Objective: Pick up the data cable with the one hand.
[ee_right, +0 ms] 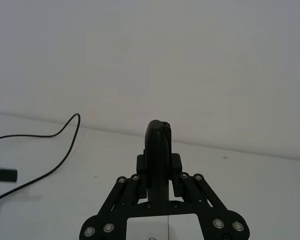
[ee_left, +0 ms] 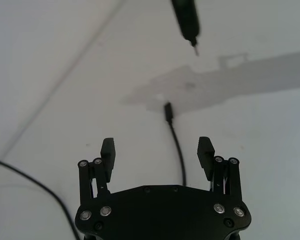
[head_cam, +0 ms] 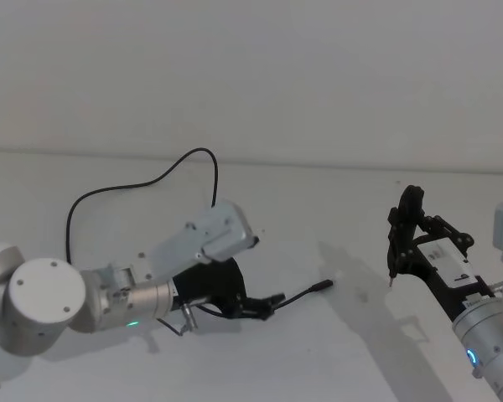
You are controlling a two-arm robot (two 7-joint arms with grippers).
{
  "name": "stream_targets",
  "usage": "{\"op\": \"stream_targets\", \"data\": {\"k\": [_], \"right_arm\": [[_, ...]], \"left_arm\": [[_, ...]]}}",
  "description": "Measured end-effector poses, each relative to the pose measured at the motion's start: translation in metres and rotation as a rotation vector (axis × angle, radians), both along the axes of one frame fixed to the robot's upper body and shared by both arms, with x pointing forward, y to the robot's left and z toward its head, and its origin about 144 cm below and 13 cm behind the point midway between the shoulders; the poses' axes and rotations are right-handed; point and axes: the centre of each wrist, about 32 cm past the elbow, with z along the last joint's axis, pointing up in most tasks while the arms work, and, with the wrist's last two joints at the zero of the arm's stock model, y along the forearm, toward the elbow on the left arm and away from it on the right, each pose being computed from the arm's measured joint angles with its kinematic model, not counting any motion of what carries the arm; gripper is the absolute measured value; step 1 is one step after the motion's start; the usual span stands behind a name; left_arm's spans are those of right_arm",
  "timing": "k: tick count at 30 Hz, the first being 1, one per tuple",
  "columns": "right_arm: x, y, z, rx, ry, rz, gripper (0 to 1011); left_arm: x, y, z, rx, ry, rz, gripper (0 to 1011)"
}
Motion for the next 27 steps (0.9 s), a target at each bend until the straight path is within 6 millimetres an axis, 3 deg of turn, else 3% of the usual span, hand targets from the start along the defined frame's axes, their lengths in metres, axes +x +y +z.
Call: {"op": "stream_targets", "data": {"k": [27], "right_arm": [[0.0, 0.0, 0.0, 0.0, 0.0, 0.0, 268]], "left_arm": [[0.027, -0.033, 0.006, 0.11, 0.152, 0.008, 1002]]}}
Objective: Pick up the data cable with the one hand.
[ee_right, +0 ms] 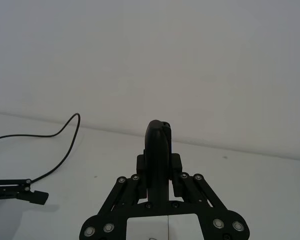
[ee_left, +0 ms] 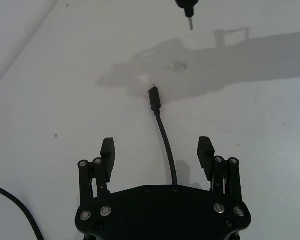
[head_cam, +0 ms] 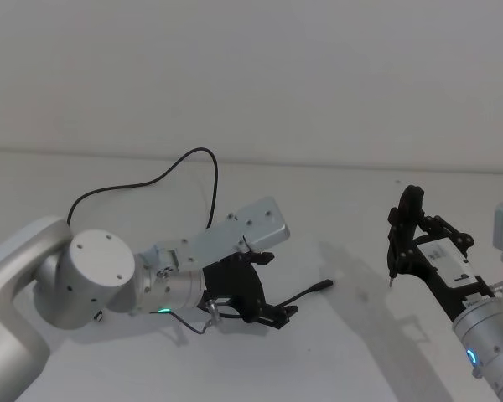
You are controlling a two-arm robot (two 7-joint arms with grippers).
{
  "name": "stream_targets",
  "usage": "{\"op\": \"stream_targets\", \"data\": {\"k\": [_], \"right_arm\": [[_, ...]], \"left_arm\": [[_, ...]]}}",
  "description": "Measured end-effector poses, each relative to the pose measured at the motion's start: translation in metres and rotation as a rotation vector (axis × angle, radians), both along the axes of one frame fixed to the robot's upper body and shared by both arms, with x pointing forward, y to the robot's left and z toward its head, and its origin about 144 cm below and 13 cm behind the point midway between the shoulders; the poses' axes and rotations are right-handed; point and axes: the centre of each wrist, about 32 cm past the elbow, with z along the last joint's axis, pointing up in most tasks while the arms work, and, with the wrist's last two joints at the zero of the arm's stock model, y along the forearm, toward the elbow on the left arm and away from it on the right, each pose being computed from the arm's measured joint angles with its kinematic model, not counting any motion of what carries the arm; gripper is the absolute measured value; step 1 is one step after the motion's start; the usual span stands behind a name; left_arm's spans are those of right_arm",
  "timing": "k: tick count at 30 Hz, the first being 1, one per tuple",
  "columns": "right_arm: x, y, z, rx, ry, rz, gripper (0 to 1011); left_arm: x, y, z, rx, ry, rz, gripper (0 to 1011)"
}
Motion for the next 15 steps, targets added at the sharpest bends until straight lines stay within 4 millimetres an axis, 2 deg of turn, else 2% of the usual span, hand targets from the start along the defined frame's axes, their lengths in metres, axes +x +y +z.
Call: {"op": "stream_targets", "data": {"k": [15], "right_arm": [[0.0, 0.0, 0.0, 0.0, 0.0, 0.0, 268]], "left_arm": [[0.0087, -0.0089, -0.0018, 0.014, 0.056, 0.048, 1002]]}}
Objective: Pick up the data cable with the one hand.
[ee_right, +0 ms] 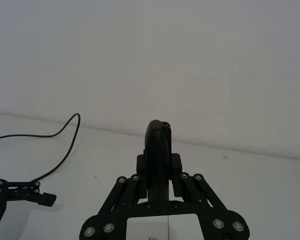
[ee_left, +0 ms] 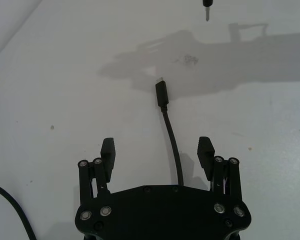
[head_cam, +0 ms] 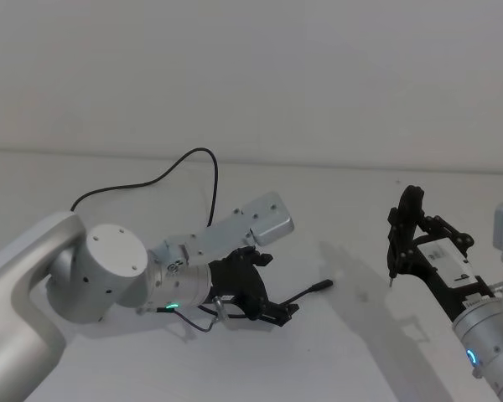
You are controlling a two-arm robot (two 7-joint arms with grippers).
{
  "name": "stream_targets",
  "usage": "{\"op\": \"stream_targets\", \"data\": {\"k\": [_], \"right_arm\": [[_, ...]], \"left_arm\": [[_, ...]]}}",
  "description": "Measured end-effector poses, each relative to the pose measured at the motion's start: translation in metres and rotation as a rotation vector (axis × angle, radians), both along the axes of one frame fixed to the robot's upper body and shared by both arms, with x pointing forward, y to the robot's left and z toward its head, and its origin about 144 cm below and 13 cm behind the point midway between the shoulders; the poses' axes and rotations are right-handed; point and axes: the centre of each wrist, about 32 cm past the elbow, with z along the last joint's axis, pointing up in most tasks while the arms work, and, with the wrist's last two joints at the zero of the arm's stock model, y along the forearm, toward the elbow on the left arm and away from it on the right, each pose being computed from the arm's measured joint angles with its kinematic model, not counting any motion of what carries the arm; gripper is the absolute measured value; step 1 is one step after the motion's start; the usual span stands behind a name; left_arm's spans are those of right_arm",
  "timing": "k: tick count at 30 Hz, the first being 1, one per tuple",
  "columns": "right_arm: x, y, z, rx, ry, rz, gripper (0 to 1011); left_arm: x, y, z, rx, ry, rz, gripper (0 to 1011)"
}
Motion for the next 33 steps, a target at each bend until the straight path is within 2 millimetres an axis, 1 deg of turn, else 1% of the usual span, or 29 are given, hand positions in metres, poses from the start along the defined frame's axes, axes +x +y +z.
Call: {"op": "stream_targets", "data": {"k": [33], "right_arm": [[0.0, 0.0, 0.0, 0.0, 0.0, 0.0, 268]], "left_arm": [[0.012, -0.004, -0.007, 0.03, 0.049, 0.059, 1002]]}}
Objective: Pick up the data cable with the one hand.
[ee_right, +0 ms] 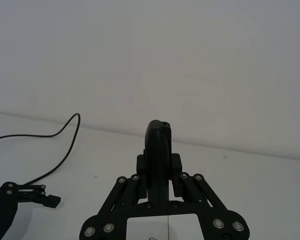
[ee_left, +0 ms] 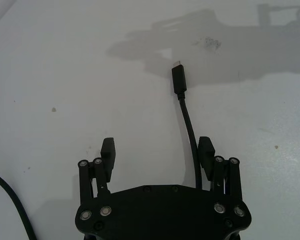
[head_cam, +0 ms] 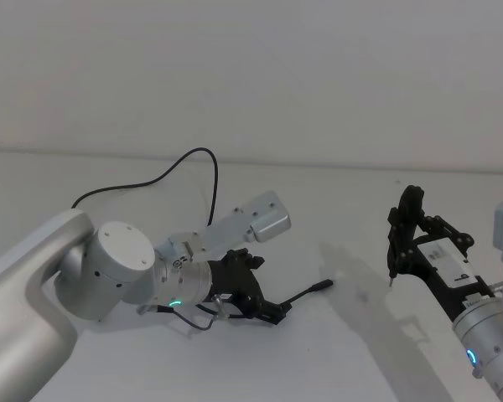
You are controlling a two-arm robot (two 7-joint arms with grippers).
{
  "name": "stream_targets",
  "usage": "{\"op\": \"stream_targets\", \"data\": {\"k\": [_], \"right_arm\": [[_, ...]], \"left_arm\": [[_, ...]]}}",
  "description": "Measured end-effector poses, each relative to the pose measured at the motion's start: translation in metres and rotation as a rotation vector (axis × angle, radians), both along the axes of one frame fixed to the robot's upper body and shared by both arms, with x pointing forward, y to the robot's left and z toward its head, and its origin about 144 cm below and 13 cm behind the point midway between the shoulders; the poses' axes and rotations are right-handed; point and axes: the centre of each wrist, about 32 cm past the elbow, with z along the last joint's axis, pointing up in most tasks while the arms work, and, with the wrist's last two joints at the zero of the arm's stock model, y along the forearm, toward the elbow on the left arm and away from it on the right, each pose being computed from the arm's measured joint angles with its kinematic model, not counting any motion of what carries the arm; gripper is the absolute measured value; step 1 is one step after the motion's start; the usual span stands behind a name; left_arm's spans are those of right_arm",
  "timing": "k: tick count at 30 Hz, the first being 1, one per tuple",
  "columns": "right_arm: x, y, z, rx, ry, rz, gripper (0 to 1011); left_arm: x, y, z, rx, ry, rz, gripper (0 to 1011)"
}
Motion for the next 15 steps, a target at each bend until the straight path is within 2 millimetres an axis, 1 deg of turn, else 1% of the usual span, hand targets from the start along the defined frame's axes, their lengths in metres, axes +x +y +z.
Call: {"op": "stream_targets", "data": {"k": [2, 5, 7, 9, 10, 13, 15], "right_arm": [[0.0, 0.0, 0.0, 0.0, 0.0, 0.0, 268], [0.0, 0.0, 0.0, 0.0, 0.0, 0.0, 268], [0.0, 0.0, 0.0, 0.0, 0.0, 0.0, 268], [0.0, 0.0, 0.0, 0.0, 0.0, 0.0, 268], [0.0, 0.0, 0.0, 0.0, 0.0, 0.0, 268], [0.0, 0.0, 0.0, 0.0, 0.0, 0.0, 268], [0.0, 0.0, 0.0, 0.0, 0.0, 0.0, 268]], "left_arm": [[0.0003, -0.0002, -0.0002, 0.001, 0.001, 0.001, 989], [0.0005, -0.0006, -0.0005, 0.002, 0.002, 0.001, 931], [0.0006, -0.0009, -0.0007, 0.003, 0.002, 0.001, 875], [0.0007, -0.001, -0.0008, 0.003, 0.003, 0.001, 846], [0.0008, -0.001, -0.001, 0.003, 0.003, 0.002, 798], [0.0009, -0.0011, -0.0012, 0.004, 0.003, 0.002, 731], [0.0009, -0.0011, -0.0012, 0.005, 0.003, 0.002, 708]]}}
